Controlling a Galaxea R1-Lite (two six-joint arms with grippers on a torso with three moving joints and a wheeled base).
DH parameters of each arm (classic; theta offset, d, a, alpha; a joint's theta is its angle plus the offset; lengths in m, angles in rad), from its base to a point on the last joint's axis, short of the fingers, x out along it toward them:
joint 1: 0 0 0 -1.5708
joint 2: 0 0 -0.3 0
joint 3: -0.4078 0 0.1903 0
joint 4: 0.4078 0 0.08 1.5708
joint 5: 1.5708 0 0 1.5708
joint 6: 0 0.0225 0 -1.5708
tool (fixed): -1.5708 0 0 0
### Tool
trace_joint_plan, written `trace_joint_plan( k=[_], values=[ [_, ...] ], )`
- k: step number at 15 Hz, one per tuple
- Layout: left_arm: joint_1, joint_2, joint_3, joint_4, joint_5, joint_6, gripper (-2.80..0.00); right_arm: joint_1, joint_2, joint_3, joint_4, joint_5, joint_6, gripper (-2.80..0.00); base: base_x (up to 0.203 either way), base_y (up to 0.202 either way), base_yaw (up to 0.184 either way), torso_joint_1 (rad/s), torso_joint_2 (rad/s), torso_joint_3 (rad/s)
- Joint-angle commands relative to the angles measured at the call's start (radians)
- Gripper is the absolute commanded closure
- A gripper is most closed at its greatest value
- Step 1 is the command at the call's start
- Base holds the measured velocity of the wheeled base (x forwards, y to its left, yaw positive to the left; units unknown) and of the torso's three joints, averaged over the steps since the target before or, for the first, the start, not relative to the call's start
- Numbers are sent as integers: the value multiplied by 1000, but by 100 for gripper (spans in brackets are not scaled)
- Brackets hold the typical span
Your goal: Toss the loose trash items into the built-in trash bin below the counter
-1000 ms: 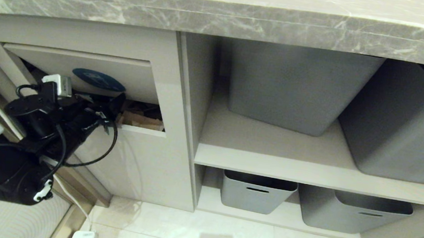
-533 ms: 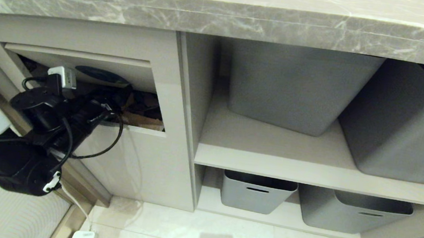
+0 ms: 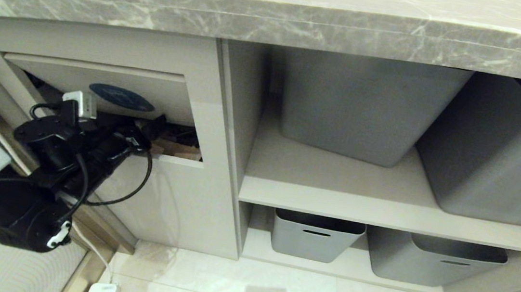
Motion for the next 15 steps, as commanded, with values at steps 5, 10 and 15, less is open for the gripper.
trace_joint_plan(
  k=[5,10,15],
  values=[
    [1,-246,296,-9,-5,-1,-280,1,1,-1,1,0,0,0,0,0,0,0,0,0],
    [5,-463,480,-9,-11,9,-280,1,1,-1,1,1,0,0,0,0,0,0,0,0],
    [67,-880,474,442,-109,35,-280,1,1,-1,1,1,0,0,0,0,0,0,0,0]
  ],
)
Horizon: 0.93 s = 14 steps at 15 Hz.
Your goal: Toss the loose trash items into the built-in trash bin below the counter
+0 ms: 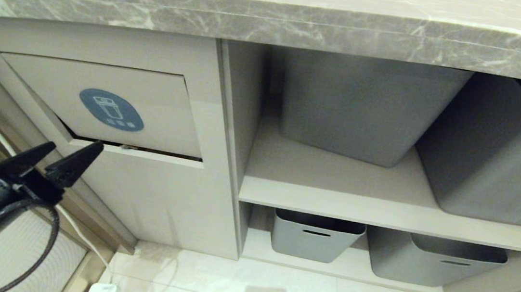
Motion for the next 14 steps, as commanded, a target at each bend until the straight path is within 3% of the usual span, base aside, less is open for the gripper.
trace_joint_plan(
  k=[1,3,6,7,10,11,13,14],
  values=[
    [50,-306,-44,419,-60,4,-280,1,1,0,1,1,0,0,0,0,0,0,0,0],
    [81,-495,-32,637,-95,38,-280,1,1,0,1,1,0,0,0,0,0,0,0,0],
    [103,-757,90,807,-119,111,-280,1,1,0,1,-1,0,0,0,0,0,0,0,0],
    [107,-834,125,860,-123,129,0,1,1,0,1,1,0,0,0,0,0,0,0,0],
    [109,-1045,171,1099,-116,175,0,1,1,0,1,-1,0,0,0,0,0,0,0,0],
    [107,-1088,175,1206,-46,200,0,1,1,0,1,-1,1,0,0,0,0,0,0,0],
    [101,-1110,190,1249,121,225,0,1,1,0,1,-1,0,0,0,0,0,0,0,0],
    [97,-1123,193,1282,144,239,0,1,1,0,1,-1,1,0,0,0,0,0,0,0]
  ],
)
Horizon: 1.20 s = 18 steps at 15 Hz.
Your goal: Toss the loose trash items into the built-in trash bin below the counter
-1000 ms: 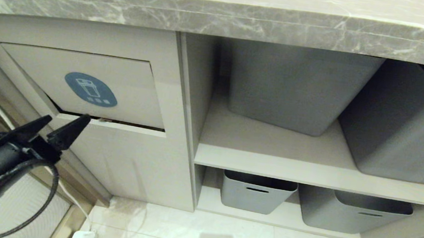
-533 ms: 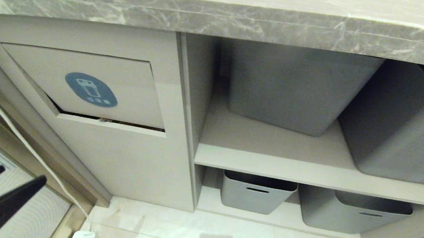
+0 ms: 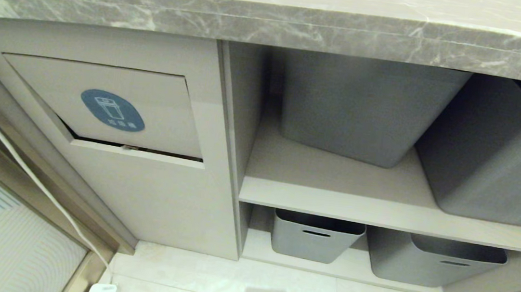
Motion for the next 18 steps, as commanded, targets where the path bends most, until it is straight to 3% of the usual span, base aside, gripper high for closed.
trace_joint_plan(
  k=[1,6,9,18],
  values=[
    [-5,-62,7,37,56,22,0,0,1,0,1,0,-2,0,0,0,0,0,0,0],
    [-42,-92,-5,99,8,61,0,0,1,0,1,0,0,0,0,0,0,0,0,0],
    [-35,-244,0,91,8,70,0,0,1,0,1,0,0,0,0,0,0,0,0,0],
    [-30,-248,10,68,30,85,0,0,1,1,1,2,-6,0,0,0,0,0,0,0]
  ],
)
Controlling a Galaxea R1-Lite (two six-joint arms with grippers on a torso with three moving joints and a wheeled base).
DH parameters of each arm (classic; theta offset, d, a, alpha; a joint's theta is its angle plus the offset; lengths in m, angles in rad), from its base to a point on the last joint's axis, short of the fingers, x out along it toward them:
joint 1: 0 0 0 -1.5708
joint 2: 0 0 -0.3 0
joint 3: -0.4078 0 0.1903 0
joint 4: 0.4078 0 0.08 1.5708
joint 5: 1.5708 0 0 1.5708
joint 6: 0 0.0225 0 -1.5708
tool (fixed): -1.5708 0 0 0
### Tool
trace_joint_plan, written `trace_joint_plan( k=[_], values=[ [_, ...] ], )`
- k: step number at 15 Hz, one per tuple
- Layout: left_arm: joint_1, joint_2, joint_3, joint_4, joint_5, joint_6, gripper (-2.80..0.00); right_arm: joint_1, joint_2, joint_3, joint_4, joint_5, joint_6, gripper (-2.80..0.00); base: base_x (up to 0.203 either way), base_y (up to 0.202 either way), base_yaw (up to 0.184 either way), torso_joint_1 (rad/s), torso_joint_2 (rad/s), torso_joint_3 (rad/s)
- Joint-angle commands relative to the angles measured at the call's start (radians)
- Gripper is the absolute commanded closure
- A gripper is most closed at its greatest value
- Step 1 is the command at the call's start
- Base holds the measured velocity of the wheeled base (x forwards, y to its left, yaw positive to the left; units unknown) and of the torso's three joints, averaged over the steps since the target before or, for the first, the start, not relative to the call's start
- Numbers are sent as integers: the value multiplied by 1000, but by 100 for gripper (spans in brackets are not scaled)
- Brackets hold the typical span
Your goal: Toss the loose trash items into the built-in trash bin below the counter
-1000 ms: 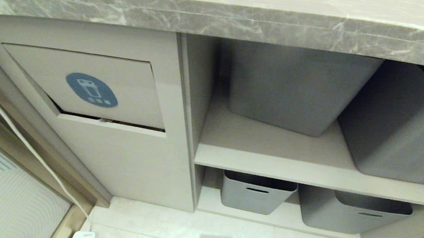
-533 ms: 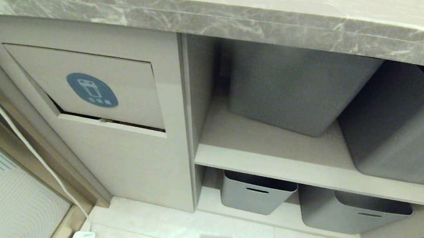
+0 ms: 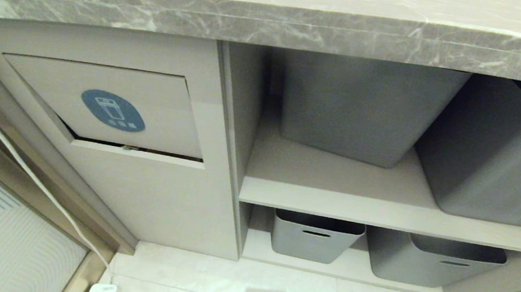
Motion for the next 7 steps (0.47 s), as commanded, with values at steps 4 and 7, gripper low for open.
trace_joint_plan(
  k=[4,7],
  values=[
    [0,0,0,-3,-9,-2,0,0,1,-1,1,-7,1,0,0,0,0,0,0,0],
    [0,0,-1,0,-3,1,0,0,1,1,-1,-6,2,0,0,0,0,0,0,0]
  ],
)
